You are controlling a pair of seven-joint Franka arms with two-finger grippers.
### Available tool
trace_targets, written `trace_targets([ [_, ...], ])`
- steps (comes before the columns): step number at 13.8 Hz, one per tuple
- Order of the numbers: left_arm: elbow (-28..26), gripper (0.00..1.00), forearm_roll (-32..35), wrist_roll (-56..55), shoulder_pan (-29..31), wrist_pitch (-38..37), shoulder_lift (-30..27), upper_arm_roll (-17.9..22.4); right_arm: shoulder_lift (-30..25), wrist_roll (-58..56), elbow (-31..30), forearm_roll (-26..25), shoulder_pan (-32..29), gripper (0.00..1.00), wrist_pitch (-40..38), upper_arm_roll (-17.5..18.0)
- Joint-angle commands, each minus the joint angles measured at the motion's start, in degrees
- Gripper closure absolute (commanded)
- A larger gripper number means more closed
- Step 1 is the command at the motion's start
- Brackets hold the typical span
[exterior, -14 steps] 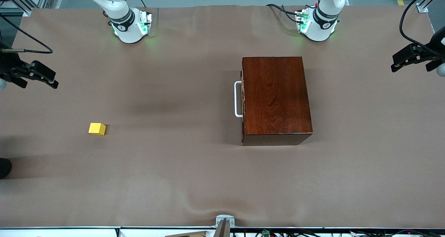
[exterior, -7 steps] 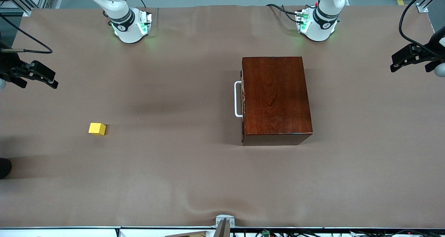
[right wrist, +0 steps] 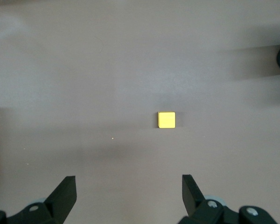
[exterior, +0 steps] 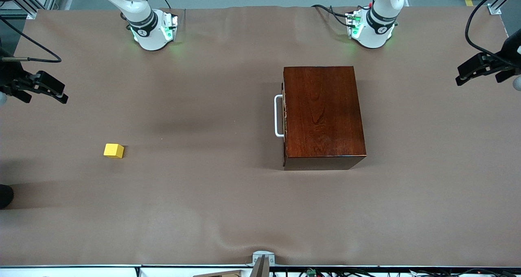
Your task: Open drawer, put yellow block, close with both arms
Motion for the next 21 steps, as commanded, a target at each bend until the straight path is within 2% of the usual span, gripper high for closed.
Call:
trace_targets([
  [1,2.43,0.00,-0.49,-5.51,-0.97,-0.30,2.15,-2.35,-0.32,-1.24,0.47,-0.85,-0.23,0.00,-0.62,0.06],
  [5,3.21,0.00,-0.23,-15.08,-5.70,0.40,5.74,-5.88,-0.32,-1.24,0.47,-0.76,-0.58,0.00,-0.62,0.06],
  [9,6.38,0.00,0.65,-22.39,-13.87,3.03,10.67,-5.88,-0.32,-1.24,0.38,-0.76,-0.67,0.00,-0.80,0.06],
  [12,6.73,0.00,4.07,-26.79,-20.38,6.72,13.83,-5.88,-0.32,-1.33,0.38,-0.68,-0.76,0.00,-0.80,0.06],
  [15,9.62,0.00,6.45,-29.95,-27.14,7.79,20.05,-5.27,-0.24,-1.68,0.38,-0.76,-0.76,0.00,-0.80,0.06],
  [19,11.39,0.00,13.11,-43.82,-37.34,14.10,27.36,-4.74,-0.06,-1.68,0.38,-0.68,-0.76,0.00,-0.80,0.06],
  [21,11.48,0.00,13.66,-46.56,-40.16,16.65,29.13,-4.39,-0.06,-1.77,0.38,-0.68,-0.76,0.00,-0.80,0.06],
])
